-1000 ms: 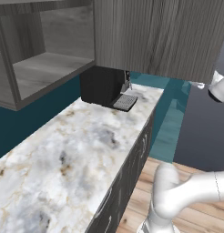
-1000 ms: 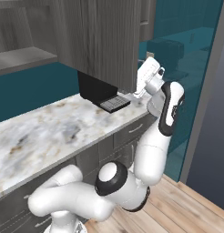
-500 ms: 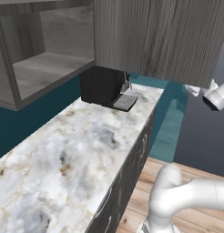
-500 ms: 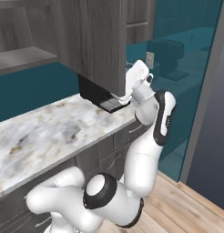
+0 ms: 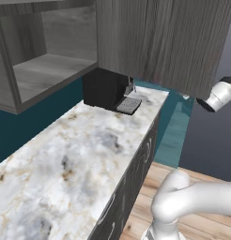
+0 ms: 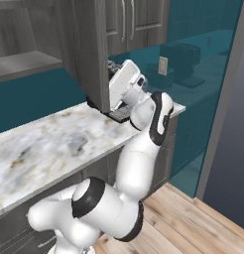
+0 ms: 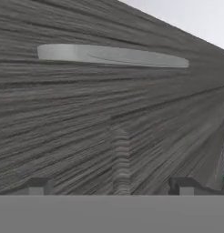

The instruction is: Open the cabinet and move the ladle to the pot. Then close the cabinet.

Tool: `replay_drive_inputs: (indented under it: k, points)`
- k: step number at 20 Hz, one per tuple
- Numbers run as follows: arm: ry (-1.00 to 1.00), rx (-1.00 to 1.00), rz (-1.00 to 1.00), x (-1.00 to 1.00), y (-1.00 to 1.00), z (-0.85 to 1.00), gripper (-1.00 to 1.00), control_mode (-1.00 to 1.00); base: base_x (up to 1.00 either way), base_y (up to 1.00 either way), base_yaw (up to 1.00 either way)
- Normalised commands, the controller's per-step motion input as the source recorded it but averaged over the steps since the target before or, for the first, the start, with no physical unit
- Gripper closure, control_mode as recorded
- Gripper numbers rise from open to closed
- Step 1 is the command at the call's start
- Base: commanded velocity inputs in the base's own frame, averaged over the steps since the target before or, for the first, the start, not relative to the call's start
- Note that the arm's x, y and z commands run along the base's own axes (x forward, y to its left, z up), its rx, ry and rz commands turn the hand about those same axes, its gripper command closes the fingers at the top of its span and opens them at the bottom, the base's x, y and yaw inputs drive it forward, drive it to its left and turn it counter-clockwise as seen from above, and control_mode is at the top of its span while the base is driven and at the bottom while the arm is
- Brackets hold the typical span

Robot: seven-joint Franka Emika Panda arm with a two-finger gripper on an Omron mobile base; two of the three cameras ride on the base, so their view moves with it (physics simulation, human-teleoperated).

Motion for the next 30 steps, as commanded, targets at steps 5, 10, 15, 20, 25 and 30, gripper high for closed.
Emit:
replay_drive_inputs:
  k: [5,10,15,20,25,30]
  points:
    - [-0.34,-0.01,0.01,-0.76,0.77,0.44,-1.0,-1.0,0.0,0.0,0.0]
    - [-0.34,-0.08,0.0,-0.65,0.95,0.42,-1.0,-1.0,0.0,0.0,0.0]
    - [-0.28,-0.15,0.0,-0.66,0.98,0.3,-1.0,-1.0,0.0,0.0,0.0]
    - [-0.16,-0.35,-0.05,-0.67,1.0,0.03,-1.0,-1.0,0.0,0.0,0.0]
    - [-0.11,-0.31,-0.29,-0.38,1.0,-0.02,-1.0,-1.0,0.0,0.0,0.0]
    - [-0.05,-0.13,-0.43,-0.01,1.0,-0.23,-1.0,-1.0,0.0,0.0,0.0]
